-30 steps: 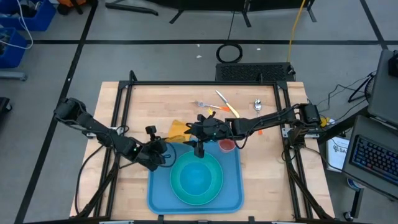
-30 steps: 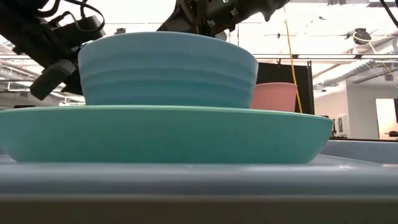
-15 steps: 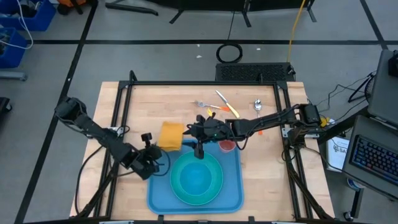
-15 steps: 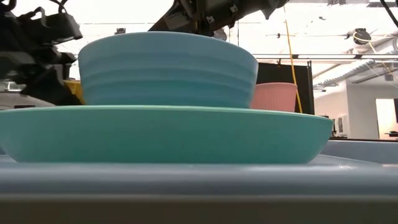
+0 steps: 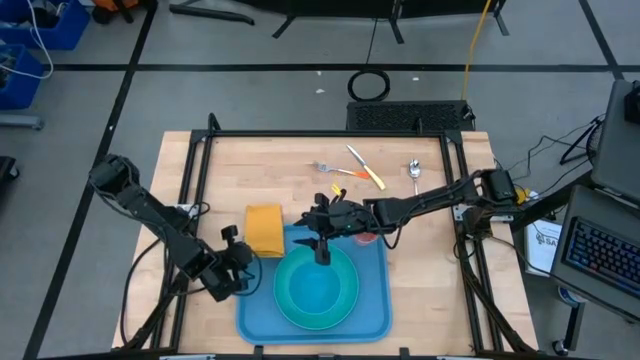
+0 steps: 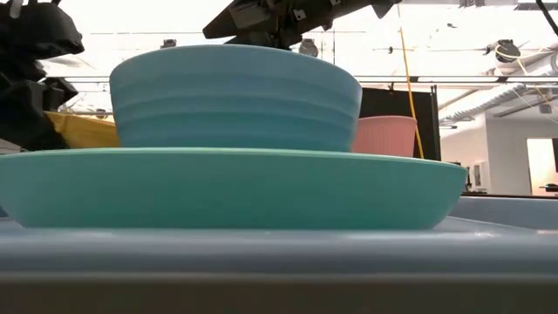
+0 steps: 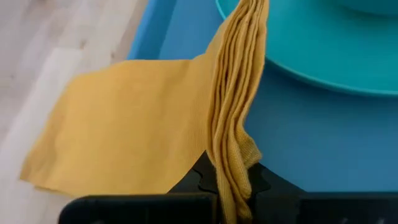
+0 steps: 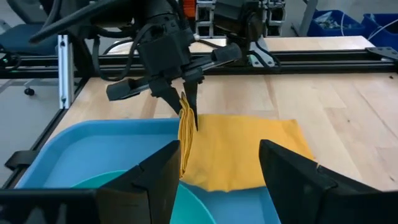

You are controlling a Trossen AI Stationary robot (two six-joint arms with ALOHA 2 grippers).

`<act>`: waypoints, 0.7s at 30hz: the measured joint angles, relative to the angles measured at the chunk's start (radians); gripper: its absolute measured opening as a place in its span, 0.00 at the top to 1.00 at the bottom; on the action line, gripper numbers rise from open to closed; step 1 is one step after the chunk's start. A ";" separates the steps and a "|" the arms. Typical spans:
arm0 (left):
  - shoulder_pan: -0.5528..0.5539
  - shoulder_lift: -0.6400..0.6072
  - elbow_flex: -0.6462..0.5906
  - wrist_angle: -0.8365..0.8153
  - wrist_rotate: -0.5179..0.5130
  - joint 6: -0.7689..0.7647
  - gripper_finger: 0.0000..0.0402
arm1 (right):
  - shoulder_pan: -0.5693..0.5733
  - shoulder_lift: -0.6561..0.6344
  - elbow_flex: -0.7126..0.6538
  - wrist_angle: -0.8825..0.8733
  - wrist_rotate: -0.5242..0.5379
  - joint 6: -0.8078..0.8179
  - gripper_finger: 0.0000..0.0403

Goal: Set up tray
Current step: Put the yellow table napkin on the blue tray to the left of the green plate

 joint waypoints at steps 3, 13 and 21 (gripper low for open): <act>-0.020 0.000 0.000 0.008 0.021 -0.043 0.98 | 0.014 0.000 0.000 0.000 0.000 -0.003 0.48; -0.099 0.000 0.000 0.103 0.027 -0.094 0.98 | 0.065 0.000 0.000 0.000 0.000 -0.019 0.48; -0.155 0.000 0.000 0.105 0.053 -0.189 0.98 | 0.093 0.000 0.000 0.000 0.000 -0.026 0.48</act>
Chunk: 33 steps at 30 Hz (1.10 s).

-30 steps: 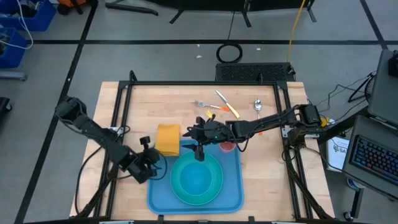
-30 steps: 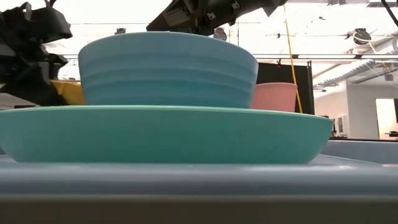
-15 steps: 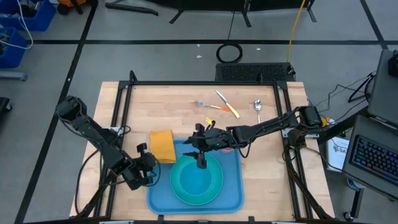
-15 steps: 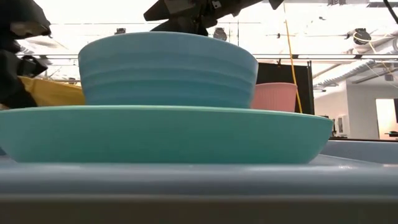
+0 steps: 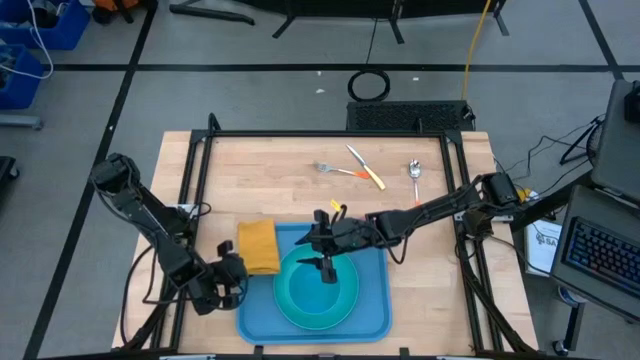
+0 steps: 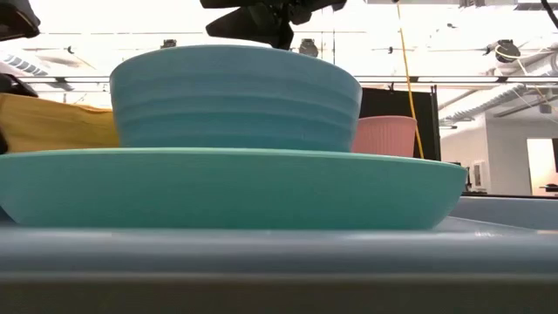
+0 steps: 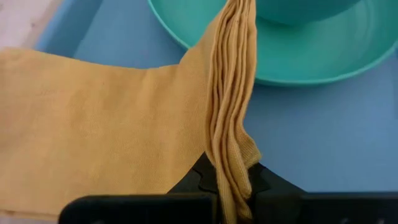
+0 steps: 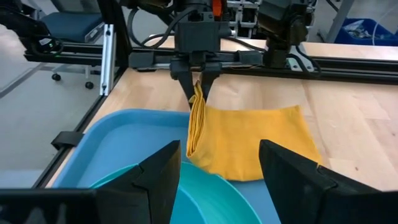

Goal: Set up tray
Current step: Put the yellow table napkin on the blue tray to the left of the green plate

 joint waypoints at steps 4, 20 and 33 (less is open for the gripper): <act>-0.025 0.000 0.000 0.006 0.003 -0.025 0.98 | 0.006 0.000 0.000 0.000 0.000 0.000 0.48; -0.088 0.000 0.000 0.079 0.089 0.019 0.98 | 0.007 0.000 0.000 0.000 0.000 0.000 0.48; -0.115 0.008 0.000 0.190 0.112 0.109 0.97 | 0.009 0.000 0.000 0.000 0.000 0.000 0.48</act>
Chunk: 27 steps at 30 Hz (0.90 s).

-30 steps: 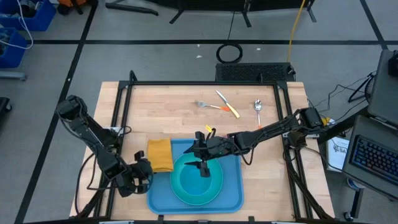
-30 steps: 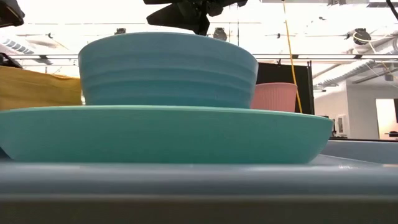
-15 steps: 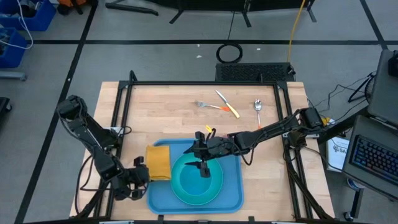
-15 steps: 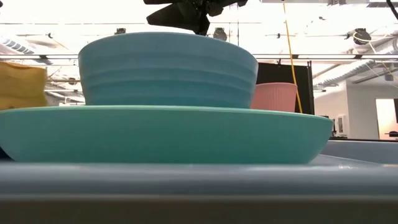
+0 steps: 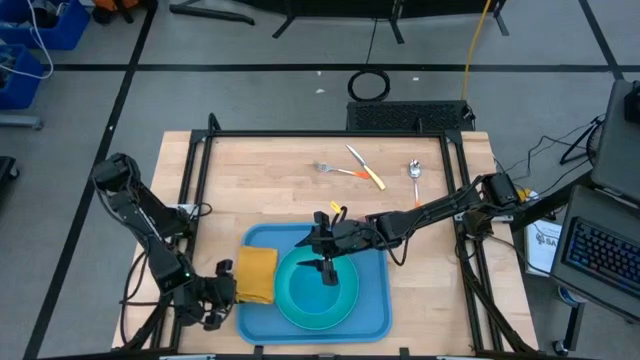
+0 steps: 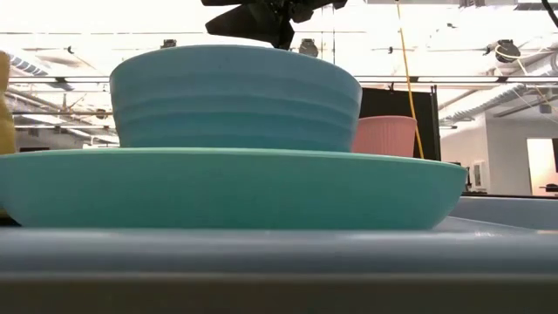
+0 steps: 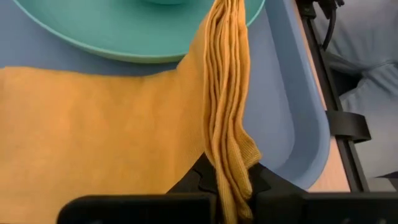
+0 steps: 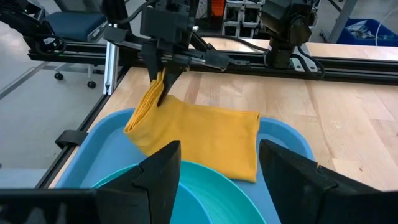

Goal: Set up tray
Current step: Put the yellow table napkin on the blue tray to the left of the green plate

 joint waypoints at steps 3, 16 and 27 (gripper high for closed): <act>0.000 0.021 0.000 0.013 0.010 -0.001 0.98 | 0.004 0.000 0.000 0.000 0.000 0.000 0.48; 0.008 0.063 0.000 0.194 0.062 -0.098 0.77 | 0.013 0.000 0.000 0.000 0.000 0.004 0.48; 0.008 0.063 0.000 0.195 0.084 -0.138 0.68 | 0.018 0.000 0.000 0.000 0.000 0.004 0.48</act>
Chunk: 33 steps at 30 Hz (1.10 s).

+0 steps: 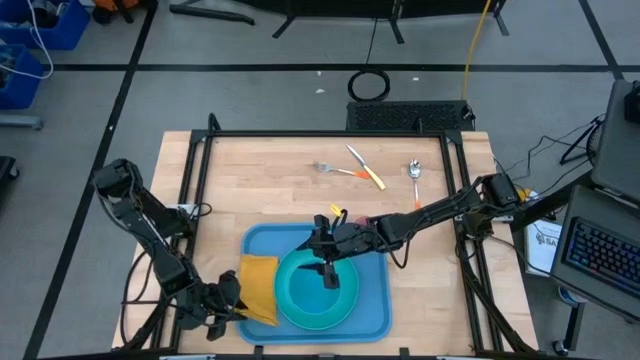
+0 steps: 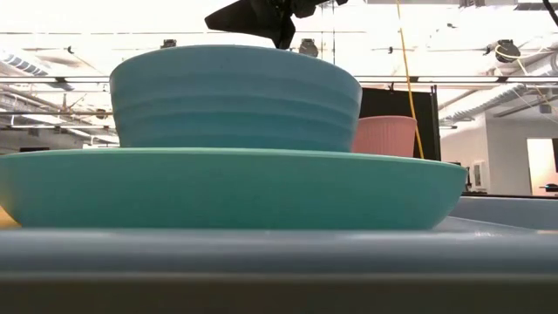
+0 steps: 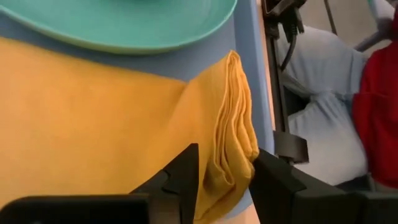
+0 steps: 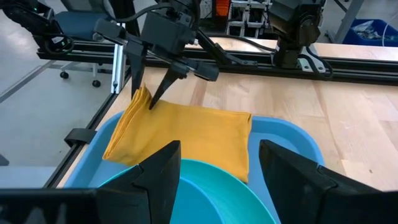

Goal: Set up tray
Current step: Put the yellow table napkin on the blue tray to the left of the green plate

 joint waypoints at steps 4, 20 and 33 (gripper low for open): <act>-0.002 0.000 0.000 0.025 0.087 -0.039 0.68 | 0.000 0.000 0.000 0.000 0.000 0.000 0.48; 0.016 -0.021 0.000 0.051 0.095 -0.015 0.68 | 0.002 0.000 0.000 0.000 0.000 0.008 0.48; 0.022 -0.020 -0.001 0.083 0.221 0.005 0.68 | 0.009 0.000 0.000 0.000 0.004 0.007 0.48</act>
